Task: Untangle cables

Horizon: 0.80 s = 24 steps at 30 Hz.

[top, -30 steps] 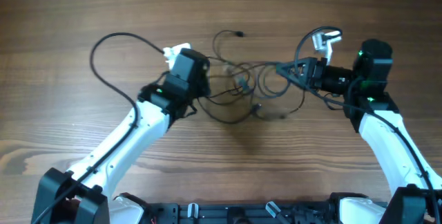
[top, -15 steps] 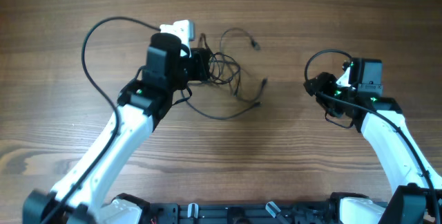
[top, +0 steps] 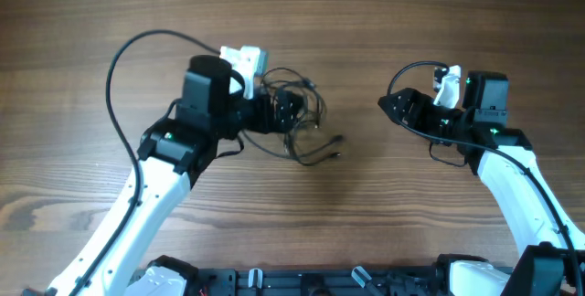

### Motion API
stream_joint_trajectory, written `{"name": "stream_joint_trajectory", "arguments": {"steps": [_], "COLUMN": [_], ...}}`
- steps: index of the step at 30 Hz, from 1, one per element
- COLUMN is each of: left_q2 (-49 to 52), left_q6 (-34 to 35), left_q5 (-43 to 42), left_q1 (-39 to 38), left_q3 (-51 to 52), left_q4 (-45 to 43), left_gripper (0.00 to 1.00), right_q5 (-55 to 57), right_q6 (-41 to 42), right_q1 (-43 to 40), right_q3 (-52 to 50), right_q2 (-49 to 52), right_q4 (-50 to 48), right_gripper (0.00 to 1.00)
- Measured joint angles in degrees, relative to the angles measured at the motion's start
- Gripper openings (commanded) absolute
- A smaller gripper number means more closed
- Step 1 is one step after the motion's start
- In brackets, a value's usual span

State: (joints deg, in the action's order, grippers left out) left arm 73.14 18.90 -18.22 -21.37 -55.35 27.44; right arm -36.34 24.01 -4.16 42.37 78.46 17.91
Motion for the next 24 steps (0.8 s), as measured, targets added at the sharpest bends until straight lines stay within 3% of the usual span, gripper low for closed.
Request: {"name": "stream_joint_trajectory", "arguments": {"steps": [5, 13, 18, 24], "left_q2": [3.54, 3.89, 3.74, -0.66], "left_q6": [10.82, 25.09, 27.47, 26.21], "left_q5": [15.06, 27.54, 29.16, 28.79], "left_q1": [0.0, 1.55, 5.77, 8.87], "left_q3": [0.2, 0.22, -1.16, -4.07], "left_q4": [12.28, 11.61, 10.93, 10.91], "left_gripper": [1.0, 1.0, 1.0, 1.0], "right_q5": [-0.74, -4.5, -7.26, -2.12], "right_q6": [-0.35, -1.66, -1.86, -1.95], "right_q1": [0.0, 1.38, 7.76, 19.45], "right_q3": [0.0, 0.0, 0.0, 0.0], "right_q2": [0.0, 0.0, 0.0, 0.0], "right_q4": [-0.02, -3.52, -6.78, -10.86], "right_gripper": [0.96, 0.95, 0.97, 1.0]}}
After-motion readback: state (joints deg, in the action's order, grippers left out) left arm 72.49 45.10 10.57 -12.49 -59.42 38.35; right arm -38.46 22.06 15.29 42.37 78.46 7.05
